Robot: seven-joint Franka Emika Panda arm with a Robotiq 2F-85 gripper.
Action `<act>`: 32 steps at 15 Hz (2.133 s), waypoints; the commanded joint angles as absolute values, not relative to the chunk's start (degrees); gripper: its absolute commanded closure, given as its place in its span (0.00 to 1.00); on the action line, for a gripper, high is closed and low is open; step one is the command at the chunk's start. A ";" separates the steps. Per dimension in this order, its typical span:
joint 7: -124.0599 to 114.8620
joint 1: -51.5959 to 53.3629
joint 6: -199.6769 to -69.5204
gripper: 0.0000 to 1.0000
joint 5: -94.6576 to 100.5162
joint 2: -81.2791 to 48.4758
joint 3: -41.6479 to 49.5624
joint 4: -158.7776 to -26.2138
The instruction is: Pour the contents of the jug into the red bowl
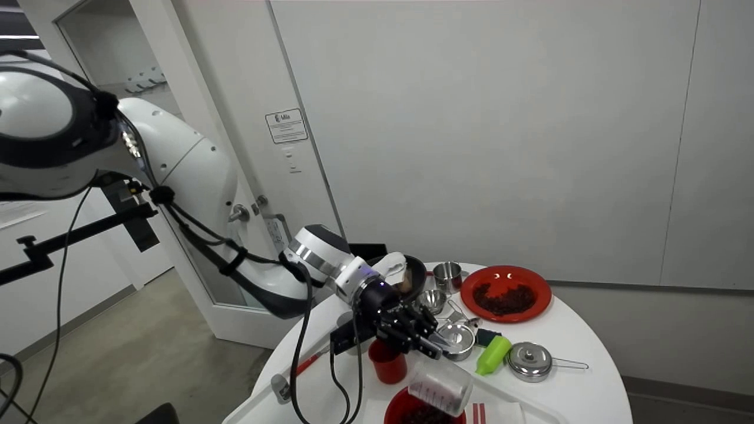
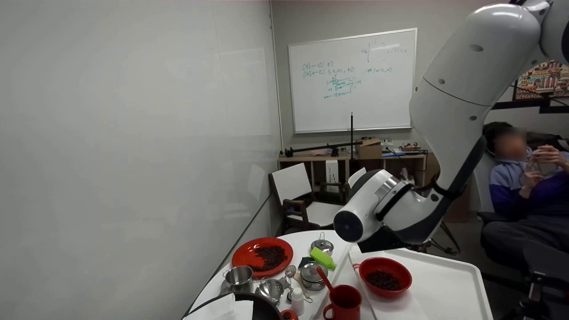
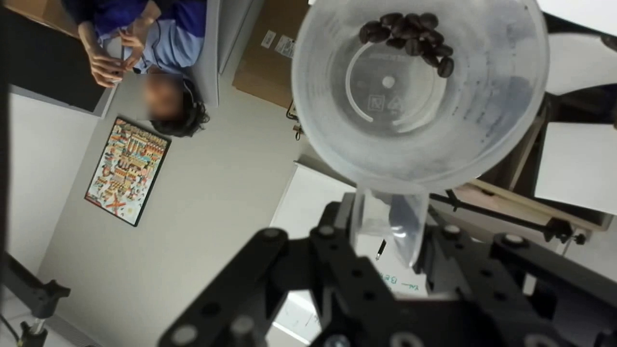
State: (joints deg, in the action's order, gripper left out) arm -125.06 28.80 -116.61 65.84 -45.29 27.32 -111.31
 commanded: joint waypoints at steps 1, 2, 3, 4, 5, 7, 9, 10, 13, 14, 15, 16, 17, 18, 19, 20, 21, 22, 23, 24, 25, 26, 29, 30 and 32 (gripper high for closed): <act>-131.62 21.97 -105.97 0.90 72.39 -45.81 18.15 -108.14; -132.85 20.46 -103.42 0.90 73.65 -46.10 16.01 -107.62; -133.83 19.15 -100.83 0.90 74.75 -46.59 14.09 -106.98; -134.71 17.95 -98.58 0.90 75.82 -46.96 12.41 -106.52; -135.40 16.92 -96.35 0.90 76.87 -47.47 10.95 -105.97; -136.09 15.24 -92.33 0.90 78.86 -48.76 8.59 -104.70; -136.06 14.30 -88.57 0.90 80.96 -50.45 6.78 -103.26; -135.95 14.08 -86.96 0.90 82.11 -51.23 6.00 -102.71; -135.33 14.18 -82.53 0.90 86.20 -53.88 4.01 -101.44; -135.16 14.18 -81.38 0.90 87.38 -54.60 3.38 -101.12; -135.06 14.18 -80.32 0.90 88.51 -55.33 2.75 -100.85; -134.97 14.16 -79.31 0.90 89.51 -56.01 2.19 -100.53; -134.85 14.17 -78.26 0.90 90.46 -56.75 1.69 -100.28; -134.67 14.28 -76.96 0.90 91.26 -57.68 1.32 -99.89; -134.40 14.28 -75.75 0.90 91.93 -58.46 0.92 -99.51; -134.05 14.20 -74.61 0.90 92.31 -59.25 0.61 -99.07; -133.85 14.09 -73.61 0.90 92.74 -59.87 0.31 -98.72; -133.60 14.01 -72.57 0.90 92.92 -60.60 0.07 -98.21; -133.26 13.95 -71.55 0.90 93.04 -61.29 -0.09 -97.68; -132.75 13.92 -70.46 0.90 92.95 -62.08 -0.18 -97.01; -132.45 13.95 -69.36 0.90 92.91 -62.79 -0.18 -96.42; -131.99 13.95 -68.34 0.90 92.85 -63.52 -0.17 -95.77; -130.27 14.01 -65.34 0.90 92.79 -65.56 -0.06 -93.90; -129.76 14.03 -64.51 0.90 92.87 -66.13 -0.03 -93.31; -128.94 14.01 -63.22 0.90 93.01 -67.13 -0.02 -92.33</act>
